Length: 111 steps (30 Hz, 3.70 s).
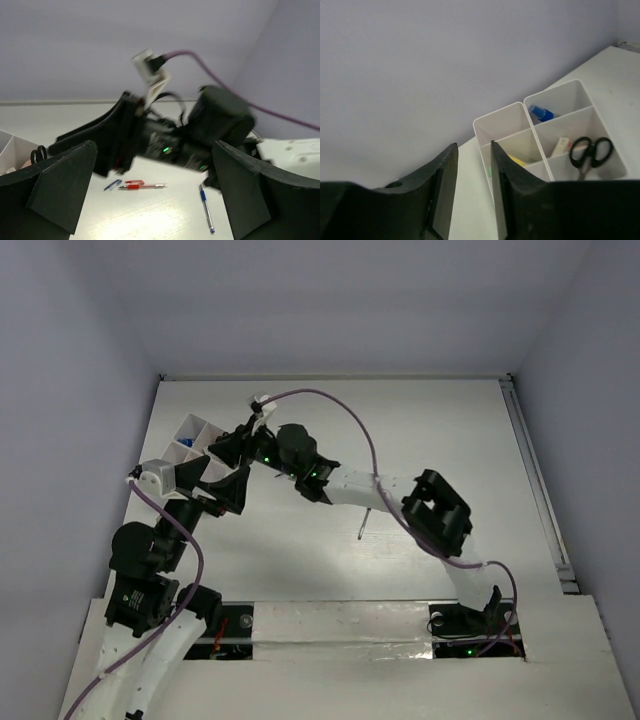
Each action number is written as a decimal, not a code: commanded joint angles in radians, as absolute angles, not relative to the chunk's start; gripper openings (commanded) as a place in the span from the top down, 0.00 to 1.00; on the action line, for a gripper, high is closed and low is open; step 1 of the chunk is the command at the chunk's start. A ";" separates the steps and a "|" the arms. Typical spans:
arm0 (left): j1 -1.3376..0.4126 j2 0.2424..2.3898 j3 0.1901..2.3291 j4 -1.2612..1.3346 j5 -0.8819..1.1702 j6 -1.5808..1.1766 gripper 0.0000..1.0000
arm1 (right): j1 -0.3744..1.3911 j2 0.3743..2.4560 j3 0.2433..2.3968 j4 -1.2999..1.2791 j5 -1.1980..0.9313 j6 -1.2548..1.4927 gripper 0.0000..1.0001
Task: Sort the stationery into containers
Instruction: Place the pen in the storage box, then pick up the pen from the center of the board.
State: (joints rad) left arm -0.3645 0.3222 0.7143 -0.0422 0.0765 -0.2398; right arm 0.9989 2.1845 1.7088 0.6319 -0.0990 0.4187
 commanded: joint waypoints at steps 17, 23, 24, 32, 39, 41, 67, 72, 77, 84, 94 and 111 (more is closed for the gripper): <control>-0.342 0.603 0.707 -0.031 0.271 -0.264 0.01 | 0.674 1.416 0.942 -0.336 0.229 0.454 0.43; -0.333 0.655 0.700 -0.006 0.376 -0.276 0.01 | 0.664 1.477 0.951 -0.383 0.230 0.483 0.41; -0.333 0.658 0.699 -0.006 0.388 -0.279 0.01 | 0.664 1.511 0.972 -0.391 0.247 0.488 0.41; -0.333 0.689 0.700 -0.034 0.390 -0.264 0.02 | 0.653 1.692 1.025 -0.351 0.209 0.494 0.55; -0.333 0.710 0.696 -0.028 0.429 -0.267 0.21 | 0.653 1.784 1.042 -0.356 0.212 0.502 0.82; -0.333 0.715 0.695 -0.023 0.448 -0.270 0.30 | 0.653 1.786 1.031 -0.342 0.195 0.499 0.90; -0.322 0.810 0.675 0.098 0.670 -0.362 0.38 | 0.815 1.470 0.980 0.762 -0.124 0.703 1.00; -0.304 0.815 0.672 0.106 0.670 -0.370 0.43 | 0.847 1.477 0.962 0.847 -0.141 0.741 1.00; -0.304 0.824 0.670 0.115 0.676 -0.377 0.54 | 0.847 1.492 0.956 0.899 -0.172 0.781 1.00; -0.304 0.808 0.670 0.127 0.681 -0.377 0.64 | 0.847 1.551 0.976 0.939 -0.253 0.851 1.00; -0.304 0.779 0.678 0.124 0.670 -0.365 1.00 | 0.847 1.560 0.962 0.947 -0.245 0.868 1.00; -0.295 0.670 0.706 0.041 0.514 -0.298 1.00 | 0.683 1.457 0.971 0.485 -0.402 0.686 0.70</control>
State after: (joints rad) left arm -0.3065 0.6949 0.6788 0.0349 0.5617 -0.3275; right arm 0.6788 1.4784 0.9543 0.6483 -0.3740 0.7666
